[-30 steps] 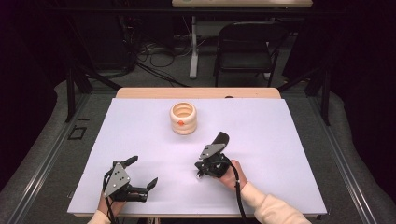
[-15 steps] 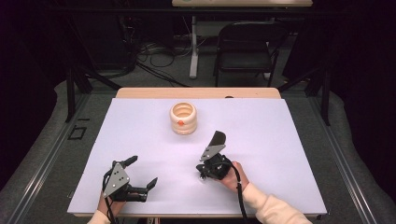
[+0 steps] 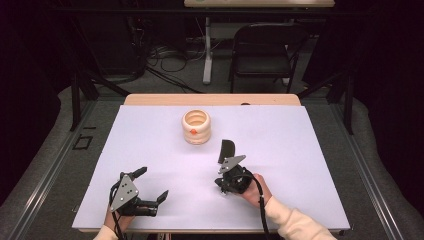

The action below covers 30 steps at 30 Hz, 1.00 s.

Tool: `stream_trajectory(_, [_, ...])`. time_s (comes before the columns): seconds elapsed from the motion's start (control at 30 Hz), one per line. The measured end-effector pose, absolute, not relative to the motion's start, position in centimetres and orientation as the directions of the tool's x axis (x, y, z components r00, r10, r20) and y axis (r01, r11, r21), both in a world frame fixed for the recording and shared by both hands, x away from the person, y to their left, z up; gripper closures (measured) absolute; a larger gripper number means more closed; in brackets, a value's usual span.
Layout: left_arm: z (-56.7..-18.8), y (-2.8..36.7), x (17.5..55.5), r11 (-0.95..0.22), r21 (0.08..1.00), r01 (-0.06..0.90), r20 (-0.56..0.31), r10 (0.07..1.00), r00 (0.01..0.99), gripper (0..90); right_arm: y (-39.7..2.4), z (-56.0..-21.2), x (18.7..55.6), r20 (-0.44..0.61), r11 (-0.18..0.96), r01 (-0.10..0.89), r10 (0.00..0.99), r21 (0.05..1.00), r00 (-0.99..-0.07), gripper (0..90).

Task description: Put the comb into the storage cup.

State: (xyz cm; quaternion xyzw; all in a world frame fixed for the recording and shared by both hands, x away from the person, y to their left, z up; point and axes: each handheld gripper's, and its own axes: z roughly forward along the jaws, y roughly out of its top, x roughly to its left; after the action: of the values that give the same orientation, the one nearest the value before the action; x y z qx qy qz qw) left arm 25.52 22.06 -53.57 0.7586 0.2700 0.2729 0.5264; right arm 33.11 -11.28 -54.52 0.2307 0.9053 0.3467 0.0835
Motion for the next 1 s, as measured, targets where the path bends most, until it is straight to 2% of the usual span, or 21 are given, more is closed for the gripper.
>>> stream_trajectory(1.0, [-53.6,22.1,25.5,-0.3,0.946,0.124,0.13,0.699,0.704,0.0,-12.6,-54.1,32.8,0.0,0.69,0.375,0.477,0.619,-0.879,90.0])
